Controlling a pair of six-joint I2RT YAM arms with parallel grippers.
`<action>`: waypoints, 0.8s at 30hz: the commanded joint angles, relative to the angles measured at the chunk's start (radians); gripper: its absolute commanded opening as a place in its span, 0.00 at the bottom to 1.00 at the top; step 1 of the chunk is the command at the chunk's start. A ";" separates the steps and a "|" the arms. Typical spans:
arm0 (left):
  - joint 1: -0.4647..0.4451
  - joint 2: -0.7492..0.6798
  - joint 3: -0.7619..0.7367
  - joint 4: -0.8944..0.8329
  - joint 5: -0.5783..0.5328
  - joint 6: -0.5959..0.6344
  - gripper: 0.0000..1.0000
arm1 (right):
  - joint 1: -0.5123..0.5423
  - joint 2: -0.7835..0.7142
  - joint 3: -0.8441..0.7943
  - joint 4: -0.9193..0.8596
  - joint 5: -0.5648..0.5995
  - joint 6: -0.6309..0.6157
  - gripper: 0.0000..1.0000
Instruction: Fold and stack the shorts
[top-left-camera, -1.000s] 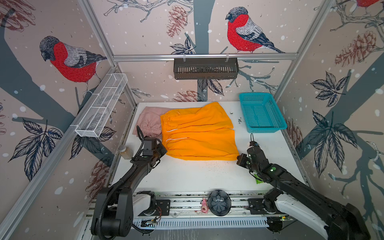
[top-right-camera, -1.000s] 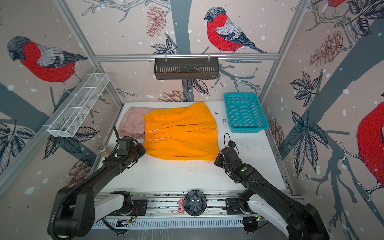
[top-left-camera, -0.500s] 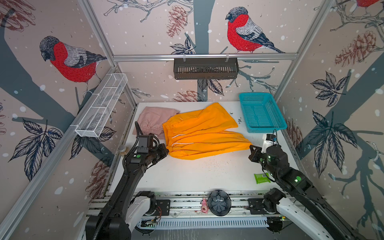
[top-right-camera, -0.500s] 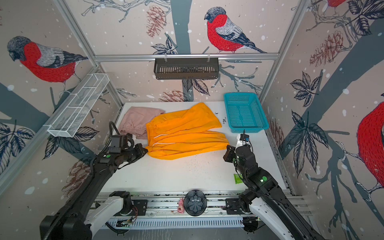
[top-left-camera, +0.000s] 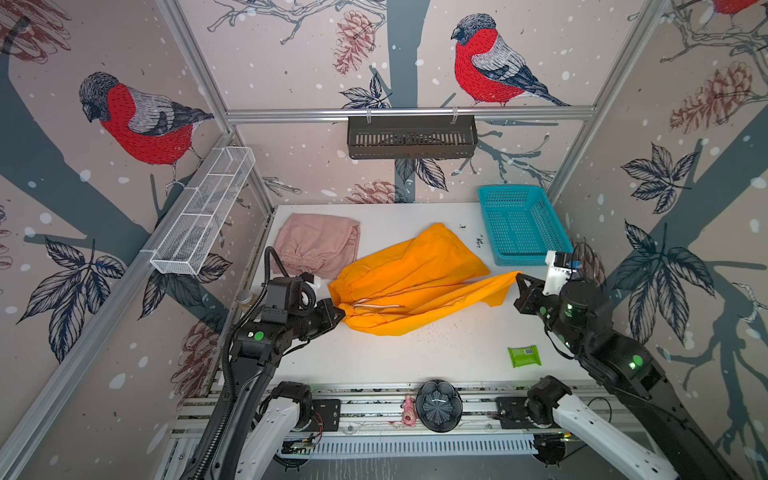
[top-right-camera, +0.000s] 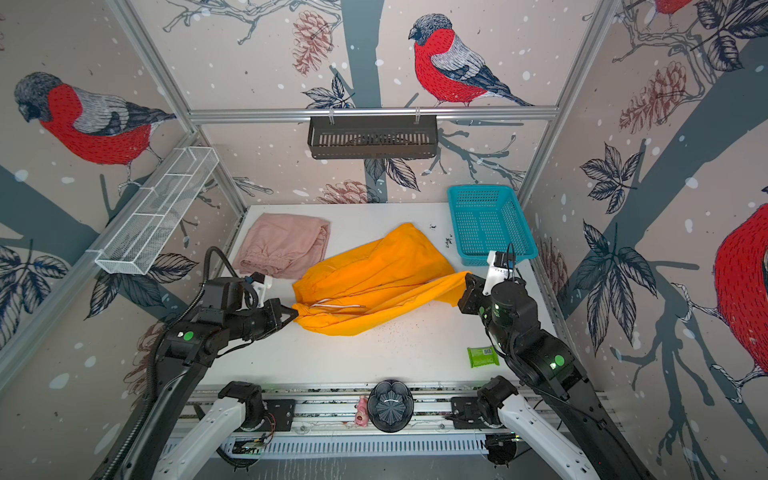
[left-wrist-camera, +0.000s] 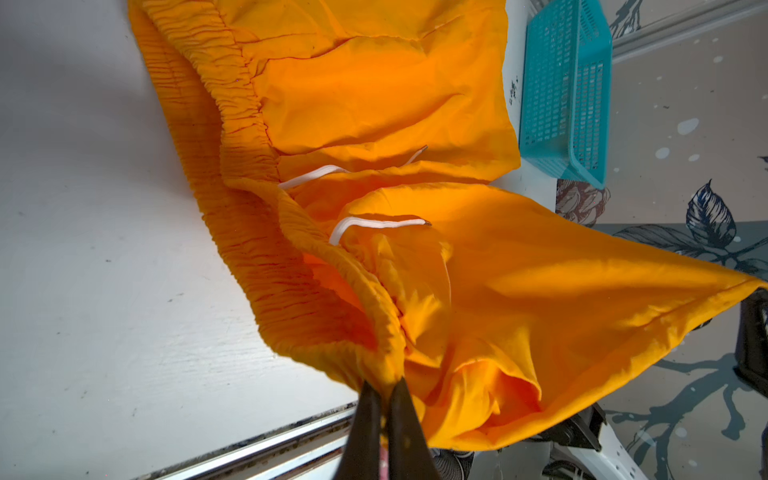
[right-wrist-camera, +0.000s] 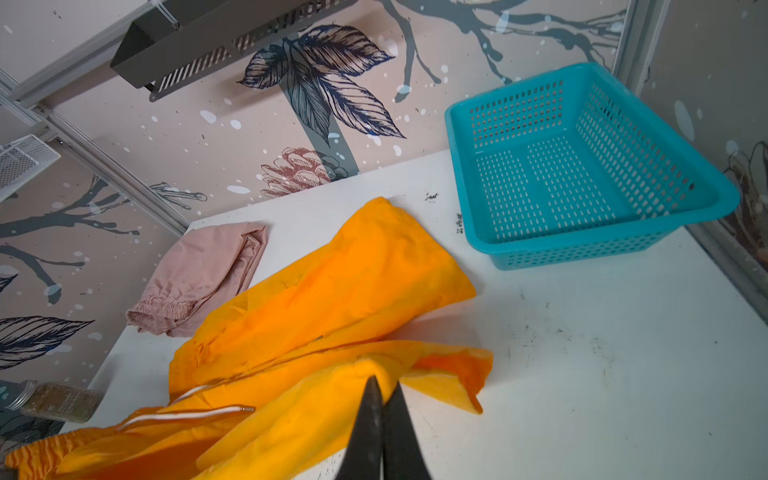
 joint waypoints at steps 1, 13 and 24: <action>-0.008 -0.008 -0.016 -0.056 0.008 -0.013 0.00 | 0.001 0.059 0.035 0.013 0.045 -0.072 0.00; -0.003 0.071 0.010 0.012 -0.065 -0.020 0.00 | -0.130 0.452 0.209 0.244 -0.084 -0.260 0.00; 0.004 0.048 0.063 -0.050 -0.051 0.013 0.00 | -0.148 0.353 0.282 0.092 -0.117 -0.249 0.00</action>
